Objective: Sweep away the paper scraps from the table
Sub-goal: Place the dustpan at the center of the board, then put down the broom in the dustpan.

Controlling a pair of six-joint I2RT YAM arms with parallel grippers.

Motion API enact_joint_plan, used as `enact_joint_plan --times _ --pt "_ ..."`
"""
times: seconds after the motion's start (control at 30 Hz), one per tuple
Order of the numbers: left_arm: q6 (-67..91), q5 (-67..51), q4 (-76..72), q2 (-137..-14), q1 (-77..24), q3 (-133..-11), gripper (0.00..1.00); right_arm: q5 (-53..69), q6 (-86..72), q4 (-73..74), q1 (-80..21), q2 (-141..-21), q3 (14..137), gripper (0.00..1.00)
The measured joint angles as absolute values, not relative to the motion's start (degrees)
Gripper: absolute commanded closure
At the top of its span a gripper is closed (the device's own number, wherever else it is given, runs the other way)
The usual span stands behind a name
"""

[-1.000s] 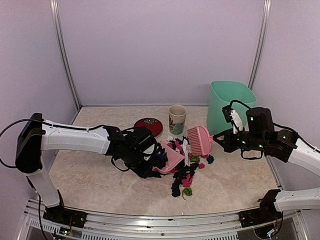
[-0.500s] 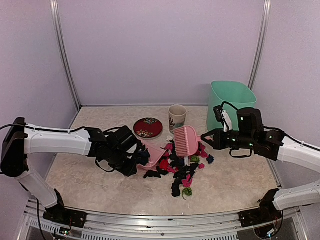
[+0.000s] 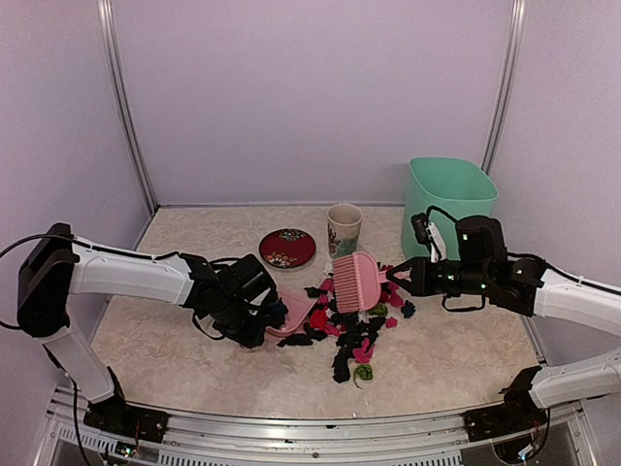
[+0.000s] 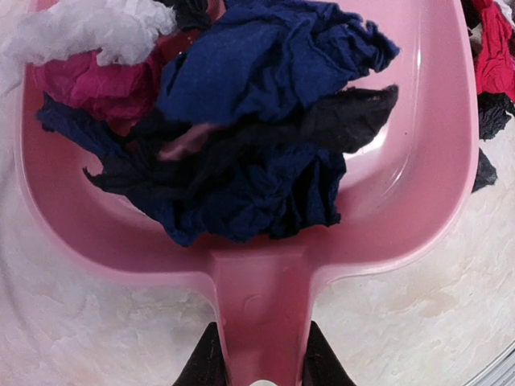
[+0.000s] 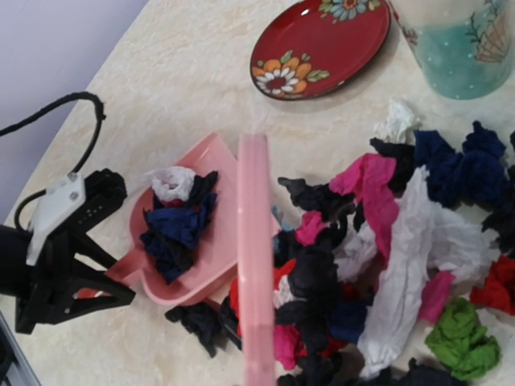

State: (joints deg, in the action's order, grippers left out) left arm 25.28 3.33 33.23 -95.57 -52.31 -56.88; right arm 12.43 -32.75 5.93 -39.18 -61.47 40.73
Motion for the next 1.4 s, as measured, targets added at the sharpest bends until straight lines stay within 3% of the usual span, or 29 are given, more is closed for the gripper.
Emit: enact_joint_plan --times 0.33,0.63,0.87,1.0,1.4 --pt "25.8 3.9 33.0 -95.4 -52.3 -56.9 0.5 12.4 -32.7 6.1 -39.2 -61.5 40.6 1.0" --pt "25.8 5.6 35.1 -87.6 -52.3 -59.5 0.3 12.1 -32.5 6.2 -39.2 -60.8 40.6 1.0" --pt "25.8 8.5 35.4 -79.3 -51.7 -64.7 0.24 11.3 -32.4 6.1 -39.2 -58.4 40.6 1.0" --pt "25.9 10.3 34.5 -73.7 -50.4 -64.9 0.06 13.1 -33.5 3.0 -39.2 -58.3 38.9 1.0" --pt "26.6 11.1 27.3 -59.0 -43.0 -61.0 0.01 20.7 -41.1 -11.4 -43.9 -71.4 36.0 1.0"
